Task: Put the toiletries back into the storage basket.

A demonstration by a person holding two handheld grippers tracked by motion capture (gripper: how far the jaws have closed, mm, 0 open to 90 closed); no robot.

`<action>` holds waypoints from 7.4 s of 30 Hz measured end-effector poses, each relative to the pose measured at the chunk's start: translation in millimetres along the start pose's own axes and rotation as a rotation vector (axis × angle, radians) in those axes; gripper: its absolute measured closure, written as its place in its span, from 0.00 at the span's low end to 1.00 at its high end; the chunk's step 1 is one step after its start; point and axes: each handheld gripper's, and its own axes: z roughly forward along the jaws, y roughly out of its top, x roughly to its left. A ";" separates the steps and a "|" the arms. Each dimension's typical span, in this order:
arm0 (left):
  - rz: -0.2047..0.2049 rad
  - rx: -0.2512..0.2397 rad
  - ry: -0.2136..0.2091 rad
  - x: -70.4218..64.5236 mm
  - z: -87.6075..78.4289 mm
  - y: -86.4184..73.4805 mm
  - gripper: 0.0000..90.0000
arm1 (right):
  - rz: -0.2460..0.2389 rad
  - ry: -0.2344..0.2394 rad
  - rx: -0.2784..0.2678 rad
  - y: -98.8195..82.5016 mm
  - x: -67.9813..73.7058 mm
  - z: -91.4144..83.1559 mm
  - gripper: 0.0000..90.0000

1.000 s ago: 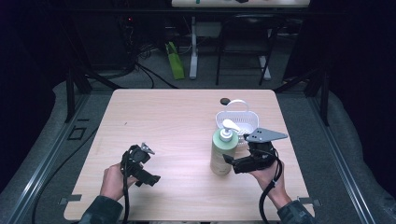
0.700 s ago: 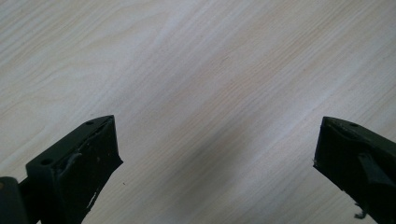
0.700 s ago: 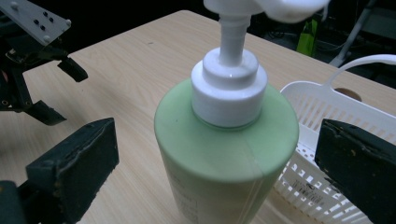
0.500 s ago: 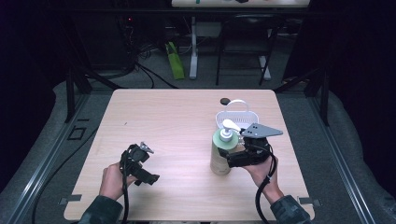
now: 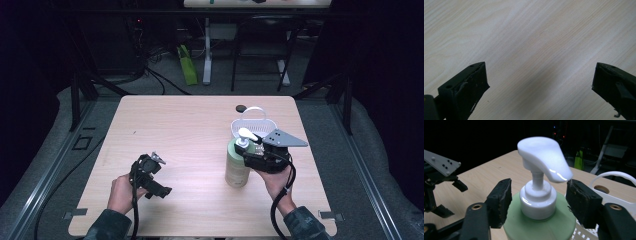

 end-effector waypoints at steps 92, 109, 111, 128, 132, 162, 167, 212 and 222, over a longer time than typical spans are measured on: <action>-0.060 0.046 0.090 -6.7 9.3 -1.2 0.02 | 0.024 0.037 -0.136 29.6 -10.8 -26.7 0.75; -0.067 0.046 0.094 -0.7 9.5 -3.8 0.02 | 0.006 0.017 -0.132 38.0 -19.6 -41.1 0.75; -0.071 0.048 0.091 1.0 9.9 -4.1 0.03 | 0.007 0.013 -0.133 39.6 -20.6 -42.8 0.75; -0.071 0.064 0.097 4.4 11.9 -5.1 0.06 | -0.004 -0.032 -0.161 52.8 -34.4 -63.3 0.75; -0.066 0.065 0.102 4.3 12.0 -4.7 0.06 | -0.004 -0.042 -0.168 55.6 -37.3 -67.3 0.75; -0.059 0.078 0.111 3.9 13.3 -4.7 0.06 | -0.022 -0.107 -0.231 87.5 -56.7 -92.4 0.75; -0.060 0.079 0.111 3.8 13.5 -4.7 0.06 | -0.021 -0.115 -0.240 91.3 -60.1 -94.0 0.75; -0.046 0.089 0.112 2.9 16.1 -4.9 0.05 | -0.048 -0.163 -0.250 132.5 -82.9 -67.6 0.76; -0.046 0.089 0.112 2.8 16.3 -5.1 0.05 | -0.047 -0.165 -0.246 135.6 -85.3 -53.8 0.76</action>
